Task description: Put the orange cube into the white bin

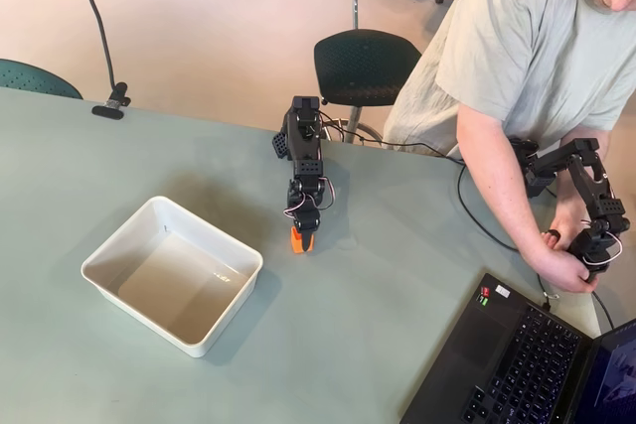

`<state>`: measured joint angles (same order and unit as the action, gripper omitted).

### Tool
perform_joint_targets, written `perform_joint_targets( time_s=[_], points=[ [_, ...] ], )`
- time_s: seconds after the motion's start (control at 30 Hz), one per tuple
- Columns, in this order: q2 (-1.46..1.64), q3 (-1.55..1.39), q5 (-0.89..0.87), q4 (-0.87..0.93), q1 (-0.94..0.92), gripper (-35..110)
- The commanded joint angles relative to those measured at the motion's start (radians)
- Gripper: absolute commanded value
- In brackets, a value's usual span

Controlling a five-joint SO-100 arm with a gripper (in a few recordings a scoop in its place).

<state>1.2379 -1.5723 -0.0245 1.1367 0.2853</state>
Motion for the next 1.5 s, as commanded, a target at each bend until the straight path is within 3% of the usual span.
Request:
perform_joint_targets(
  time_s=[0.0, 0.4, 0.67, 0.83, 1.2, 1.47],
  points=[
    [0.071, 0.023, 0.002, -0.002, -0.009, 28],
    [0.209, 0.044, 0.003, -0.012, -0.017, 29],
    [0.262, 0.311, 0.002, 0.011, -0.029, 29],
    [0.241, 0.545, 0.003, 0.002, -0.149, 29],
    [-0.141, 0.997, 0.008, -0.166, -0.43, 29],
    [-0.35, 1.058, -0.003, -0.359, -0.517, 29]
  ],
)
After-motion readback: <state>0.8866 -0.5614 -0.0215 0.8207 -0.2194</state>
